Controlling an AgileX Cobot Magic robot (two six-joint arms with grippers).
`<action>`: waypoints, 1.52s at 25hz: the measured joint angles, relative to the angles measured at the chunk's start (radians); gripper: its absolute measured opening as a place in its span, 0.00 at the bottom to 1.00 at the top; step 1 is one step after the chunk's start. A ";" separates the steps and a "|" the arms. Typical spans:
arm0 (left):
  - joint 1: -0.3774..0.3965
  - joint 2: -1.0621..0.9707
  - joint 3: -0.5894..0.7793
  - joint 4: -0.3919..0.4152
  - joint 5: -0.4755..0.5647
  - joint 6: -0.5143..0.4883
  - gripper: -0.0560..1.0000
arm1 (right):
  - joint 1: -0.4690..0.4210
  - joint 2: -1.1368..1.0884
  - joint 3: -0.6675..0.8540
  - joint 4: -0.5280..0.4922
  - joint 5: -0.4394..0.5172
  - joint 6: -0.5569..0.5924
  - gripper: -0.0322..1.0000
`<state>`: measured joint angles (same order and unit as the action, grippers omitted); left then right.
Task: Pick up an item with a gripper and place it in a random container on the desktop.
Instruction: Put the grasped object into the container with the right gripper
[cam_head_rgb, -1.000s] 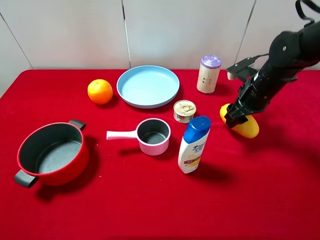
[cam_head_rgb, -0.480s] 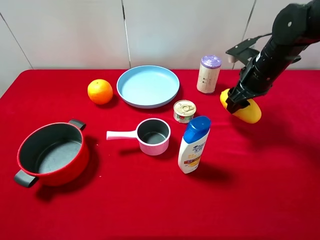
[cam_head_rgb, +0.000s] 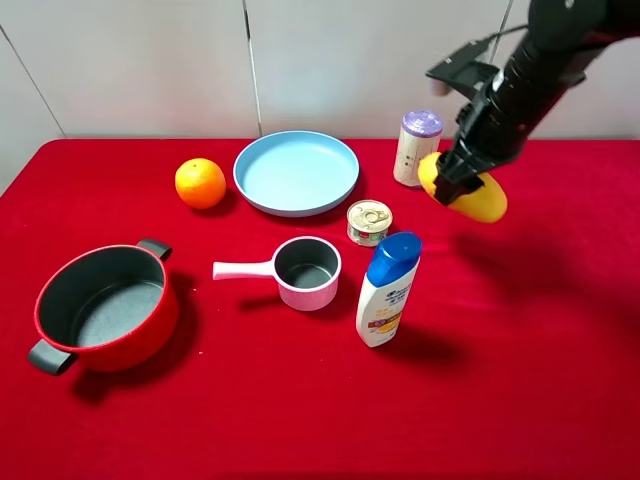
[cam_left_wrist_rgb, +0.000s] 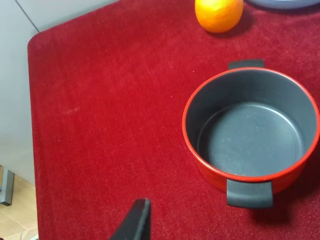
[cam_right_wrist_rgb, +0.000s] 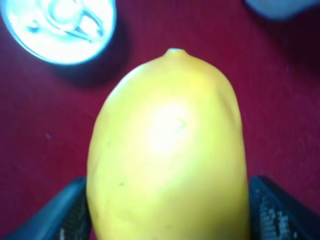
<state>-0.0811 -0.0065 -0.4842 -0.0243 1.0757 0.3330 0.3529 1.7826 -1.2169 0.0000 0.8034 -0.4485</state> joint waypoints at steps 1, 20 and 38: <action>0.000 0.000 0.000 0.000 0.000 0.000 0.98 | 0.012 0.000 -0.015 0.000 0.008 0.002 0.49; 0.000 0.000 0.000 0.000 0.000 0.000 0.98 | 0.281 0.000 -0.213 0.000 0.071 0.008 0.49; 0.000 0.000 0.000 0.000 0.000 0.000 0.98 | 0.547 0.176 -0.451 0.029 0.154 0.011 0.49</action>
<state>-0.0811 -0.0065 -0.4842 -0.0243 1.0757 0.3330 0.9001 1.9586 -1.6682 0.0292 0.9577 -0.4376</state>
